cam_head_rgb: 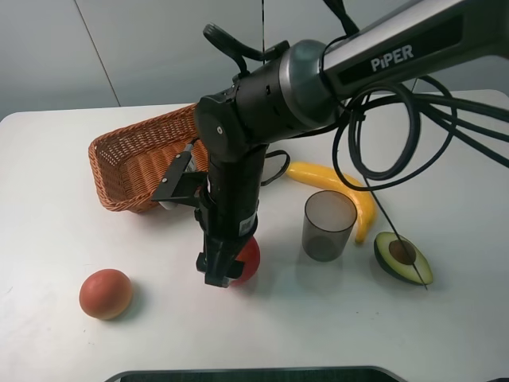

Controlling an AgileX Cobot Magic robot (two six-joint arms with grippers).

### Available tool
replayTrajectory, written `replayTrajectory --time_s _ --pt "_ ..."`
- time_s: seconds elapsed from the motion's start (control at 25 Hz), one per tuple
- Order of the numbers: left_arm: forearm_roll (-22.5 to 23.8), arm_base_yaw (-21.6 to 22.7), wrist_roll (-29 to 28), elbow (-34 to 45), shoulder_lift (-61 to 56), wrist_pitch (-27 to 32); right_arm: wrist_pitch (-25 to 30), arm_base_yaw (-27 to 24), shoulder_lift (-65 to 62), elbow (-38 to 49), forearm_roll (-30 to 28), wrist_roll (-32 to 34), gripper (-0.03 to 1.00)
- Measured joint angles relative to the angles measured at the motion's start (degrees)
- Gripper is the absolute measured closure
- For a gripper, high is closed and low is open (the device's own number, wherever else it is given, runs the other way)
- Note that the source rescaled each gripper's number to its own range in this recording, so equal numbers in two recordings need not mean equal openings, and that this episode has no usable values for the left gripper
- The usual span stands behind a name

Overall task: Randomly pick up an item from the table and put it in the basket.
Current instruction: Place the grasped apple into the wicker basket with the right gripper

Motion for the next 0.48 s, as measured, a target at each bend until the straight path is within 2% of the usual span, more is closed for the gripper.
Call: replayTrajectory --time_s 0.16,0.36,0.48 --pt "0.0 0.0 0.0 0.0 0.0 0.0 1.0 -0.1 -2.2 -0.4 0.0 1.4 0.9" --pt "0.0 0.0 -0.1 0.0 0.0 0.0 9.4 -3.0 -4.1 -8.2 0.0 7.3 0.9" --pt "0.0 0.0 -0.1 0.0 0.0 0.0 11.9 -5.3 -4.1 -13.5 0.0 10.2 0.9"
